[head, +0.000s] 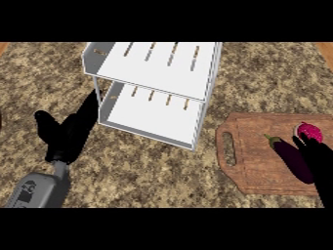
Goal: Pick the eggplant from the cutting board and place it in the tiered basket
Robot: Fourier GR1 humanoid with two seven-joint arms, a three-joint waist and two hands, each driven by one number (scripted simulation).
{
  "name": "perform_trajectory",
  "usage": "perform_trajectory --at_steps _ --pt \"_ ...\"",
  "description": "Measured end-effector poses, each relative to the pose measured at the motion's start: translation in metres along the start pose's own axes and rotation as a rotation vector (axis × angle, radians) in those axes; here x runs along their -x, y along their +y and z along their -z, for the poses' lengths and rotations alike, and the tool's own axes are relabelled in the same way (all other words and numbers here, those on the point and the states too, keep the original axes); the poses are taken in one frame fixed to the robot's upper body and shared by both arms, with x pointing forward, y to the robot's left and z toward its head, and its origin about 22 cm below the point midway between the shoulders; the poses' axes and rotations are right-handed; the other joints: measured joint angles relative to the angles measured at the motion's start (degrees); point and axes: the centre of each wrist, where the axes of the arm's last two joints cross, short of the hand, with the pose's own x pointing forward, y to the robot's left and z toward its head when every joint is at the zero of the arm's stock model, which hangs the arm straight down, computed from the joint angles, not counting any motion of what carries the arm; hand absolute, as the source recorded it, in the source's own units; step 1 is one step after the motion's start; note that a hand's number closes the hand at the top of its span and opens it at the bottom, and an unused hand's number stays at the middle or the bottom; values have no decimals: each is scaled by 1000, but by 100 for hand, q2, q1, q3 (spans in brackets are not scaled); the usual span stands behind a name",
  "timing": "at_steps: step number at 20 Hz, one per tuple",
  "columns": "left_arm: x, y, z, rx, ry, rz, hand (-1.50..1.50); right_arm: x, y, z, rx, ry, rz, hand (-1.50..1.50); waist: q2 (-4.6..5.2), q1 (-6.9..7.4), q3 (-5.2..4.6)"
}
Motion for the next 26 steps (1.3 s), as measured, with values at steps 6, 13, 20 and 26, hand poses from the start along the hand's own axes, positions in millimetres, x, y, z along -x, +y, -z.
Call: perform_trajectory --at_steps 6,13,20,26 --pt "3 0 -2 4 5 -1 0 12 10 5 22 11 10 -150 0 1 -1" --pt "2 0 -2 7 8 1 0 24 22 17 31 6 44 -150 -1 5 0" --pt "4 -4 -4 -5 2 3 0 37 26 38 24 22 68 -150 -8 14 -15" --pt "1 -5 0 -11 9 8 0 44 32 51 18 27 71 -150 -29 8 -67"
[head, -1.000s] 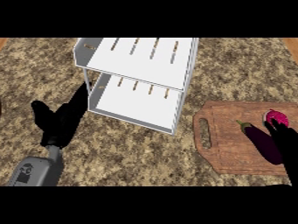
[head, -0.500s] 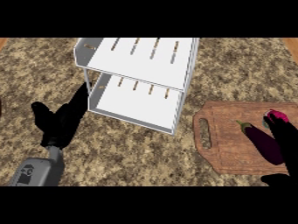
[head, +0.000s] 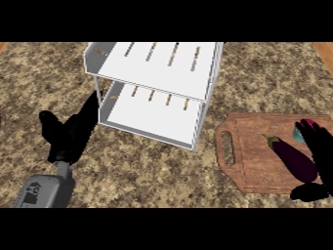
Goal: Pick the eggplant from the cutting board and place it in the tiered basket
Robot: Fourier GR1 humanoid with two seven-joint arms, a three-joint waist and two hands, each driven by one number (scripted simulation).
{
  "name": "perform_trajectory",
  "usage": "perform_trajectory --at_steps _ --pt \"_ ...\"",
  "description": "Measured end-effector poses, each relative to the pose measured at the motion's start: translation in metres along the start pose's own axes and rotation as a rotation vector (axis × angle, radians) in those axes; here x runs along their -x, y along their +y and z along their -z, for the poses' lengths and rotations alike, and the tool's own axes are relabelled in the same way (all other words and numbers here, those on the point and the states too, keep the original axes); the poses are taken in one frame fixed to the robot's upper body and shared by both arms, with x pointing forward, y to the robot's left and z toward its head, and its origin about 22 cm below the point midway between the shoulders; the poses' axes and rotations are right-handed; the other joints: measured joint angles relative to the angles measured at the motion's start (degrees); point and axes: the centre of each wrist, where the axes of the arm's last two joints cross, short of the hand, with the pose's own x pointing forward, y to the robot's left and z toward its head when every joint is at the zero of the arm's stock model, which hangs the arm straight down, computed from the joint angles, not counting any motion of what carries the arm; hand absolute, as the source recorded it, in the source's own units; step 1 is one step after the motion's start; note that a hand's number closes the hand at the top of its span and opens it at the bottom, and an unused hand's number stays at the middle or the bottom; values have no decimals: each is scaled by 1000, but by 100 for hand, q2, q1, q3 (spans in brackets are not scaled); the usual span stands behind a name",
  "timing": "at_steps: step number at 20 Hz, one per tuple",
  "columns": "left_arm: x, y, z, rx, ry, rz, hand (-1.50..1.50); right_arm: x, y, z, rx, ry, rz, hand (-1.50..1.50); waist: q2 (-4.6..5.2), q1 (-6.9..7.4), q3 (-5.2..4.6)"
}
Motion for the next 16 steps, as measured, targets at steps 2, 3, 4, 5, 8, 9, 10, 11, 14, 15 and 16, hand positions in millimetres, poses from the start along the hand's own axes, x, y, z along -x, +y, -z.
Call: perform_trajectory --at_steps 2,3,4,5,8,9,10,11,14,15,16 --pt "1 2 0 8 -3 -3 0 1 3 7 -1 2 -3 -150 -10 4 -23" --pt "0 1 0 7 1 0 0 4 3 12 -8 0 -2 -150 -10 8 -26" --pt "0 2 -2 11 -3 1 0 7 5 13 -9 -1 -3 -150 -13 8 -35" --pt "0 2 0 11 -2 2 0 6 6 15 -13 -4 -5 -150 -19 2 -43" --pt "0 2 -1 13 -5 2 0 6 10 17 -23 -25 -12 150 -35 2 -70" --pt "1 4 -2 18 -4 0 0 7 10 19 -32 -36 -11 150 -43 4 -83" --pt "-1 5 -1 19 -1 -1 0 6 11 20 -40 -58 -9 150 -47 2 -90" --pt "1 3 -2 18 -11 1 0 5 11 20 -44 -82 -3 150 -53 1 -92" --pt "-3 2 -2 13 -10 -2 0 4 13 22 -36 -133 -14 150 -62 11 -112" --pt "-2 2 -1 12 -11 -3 0 6 15 22 -31 -146 -21 150 -69 11 -124" --pt "-1 3 -2 14 -14 -2 0 5 15 20 -19 -160 -27 150 -79 6 -141"
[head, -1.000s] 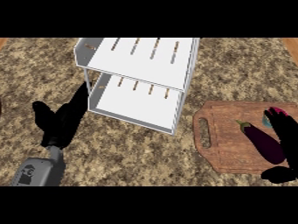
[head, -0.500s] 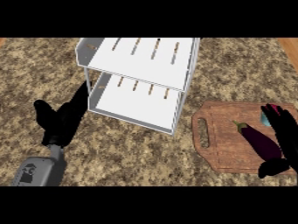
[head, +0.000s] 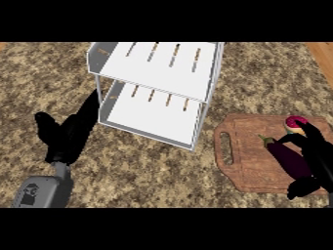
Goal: Pick the eggplant from the cutting board and place it in the tiered basket
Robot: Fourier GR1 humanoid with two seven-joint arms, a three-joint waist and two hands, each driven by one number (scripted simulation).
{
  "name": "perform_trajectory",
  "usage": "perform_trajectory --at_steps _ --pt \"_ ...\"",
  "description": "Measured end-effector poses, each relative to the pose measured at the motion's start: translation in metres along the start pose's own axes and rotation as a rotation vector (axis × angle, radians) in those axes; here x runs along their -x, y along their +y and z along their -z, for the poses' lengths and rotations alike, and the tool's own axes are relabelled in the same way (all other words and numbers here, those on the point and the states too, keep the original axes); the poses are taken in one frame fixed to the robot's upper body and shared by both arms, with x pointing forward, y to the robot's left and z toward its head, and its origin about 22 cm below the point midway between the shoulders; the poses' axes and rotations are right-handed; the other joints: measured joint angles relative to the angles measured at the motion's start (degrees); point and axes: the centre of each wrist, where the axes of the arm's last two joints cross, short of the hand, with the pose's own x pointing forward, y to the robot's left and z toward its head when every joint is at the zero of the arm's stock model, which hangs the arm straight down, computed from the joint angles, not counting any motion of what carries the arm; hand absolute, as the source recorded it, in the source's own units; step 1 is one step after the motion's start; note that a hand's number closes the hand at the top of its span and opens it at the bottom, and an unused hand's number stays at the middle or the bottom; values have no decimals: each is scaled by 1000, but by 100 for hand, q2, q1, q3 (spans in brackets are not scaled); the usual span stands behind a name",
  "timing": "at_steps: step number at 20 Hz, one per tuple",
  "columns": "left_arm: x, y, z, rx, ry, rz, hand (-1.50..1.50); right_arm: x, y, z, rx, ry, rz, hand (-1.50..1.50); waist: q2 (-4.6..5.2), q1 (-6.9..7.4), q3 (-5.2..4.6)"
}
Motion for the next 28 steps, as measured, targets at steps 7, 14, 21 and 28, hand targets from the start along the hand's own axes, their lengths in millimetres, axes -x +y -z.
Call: perform_trajectory --at_steps 7,14,21,28 --pt "0 4 -1 12 11 -4 0 -13 3 -1 56 -48 11 150 0 -18 2" --pt "1 11 -9 -37 14 1 0 -28 15 -30 67 193 -5 150 -73 -246 -135" --pt "6 19 -14 -71 26 -2 0 -80 22 -56 109 444 160 150 -80 -435 -15" --pt "7 16 -14 -61 33 -4 0 -164 -28 -71 295 444 393 150 -47 -380 124"
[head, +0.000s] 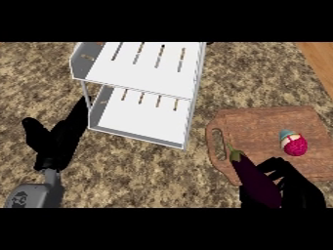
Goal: Pick the eggplant from the cutting board and place it in the tiered basket
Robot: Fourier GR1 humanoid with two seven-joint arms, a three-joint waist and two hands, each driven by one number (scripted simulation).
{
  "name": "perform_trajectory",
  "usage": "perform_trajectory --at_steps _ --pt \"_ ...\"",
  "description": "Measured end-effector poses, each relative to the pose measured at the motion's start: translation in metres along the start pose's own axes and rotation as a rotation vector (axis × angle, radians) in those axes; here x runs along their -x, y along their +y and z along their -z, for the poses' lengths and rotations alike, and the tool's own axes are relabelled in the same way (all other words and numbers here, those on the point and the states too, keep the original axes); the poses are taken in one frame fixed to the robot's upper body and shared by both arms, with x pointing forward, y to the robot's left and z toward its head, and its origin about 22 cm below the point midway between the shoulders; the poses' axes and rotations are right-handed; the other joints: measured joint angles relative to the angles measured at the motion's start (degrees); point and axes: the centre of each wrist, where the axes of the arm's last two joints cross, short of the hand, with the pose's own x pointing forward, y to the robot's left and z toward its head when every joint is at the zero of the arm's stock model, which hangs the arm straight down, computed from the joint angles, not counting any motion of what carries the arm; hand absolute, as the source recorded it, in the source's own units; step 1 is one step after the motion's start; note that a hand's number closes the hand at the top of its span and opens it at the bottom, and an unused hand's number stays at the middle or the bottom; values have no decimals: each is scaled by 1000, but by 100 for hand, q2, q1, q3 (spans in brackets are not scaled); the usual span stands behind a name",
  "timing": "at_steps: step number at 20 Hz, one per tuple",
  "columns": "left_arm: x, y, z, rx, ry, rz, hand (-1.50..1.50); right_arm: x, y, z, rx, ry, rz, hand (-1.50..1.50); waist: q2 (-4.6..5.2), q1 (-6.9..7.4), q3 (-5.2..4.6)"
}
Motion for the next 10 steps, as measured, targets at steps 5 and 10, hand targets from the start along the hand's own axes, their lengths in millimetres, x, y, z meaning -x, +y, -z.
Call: perform_trajectory --at_steps 5,10 --pt "-1 -4 2 14 -5 2 0 -49 -35 -31 112 -54 61 150 22 101 8" --pt "-4 -10 6 27 -7 6 0 -81 -64 -57 201 -101 71 150 59 198 13"
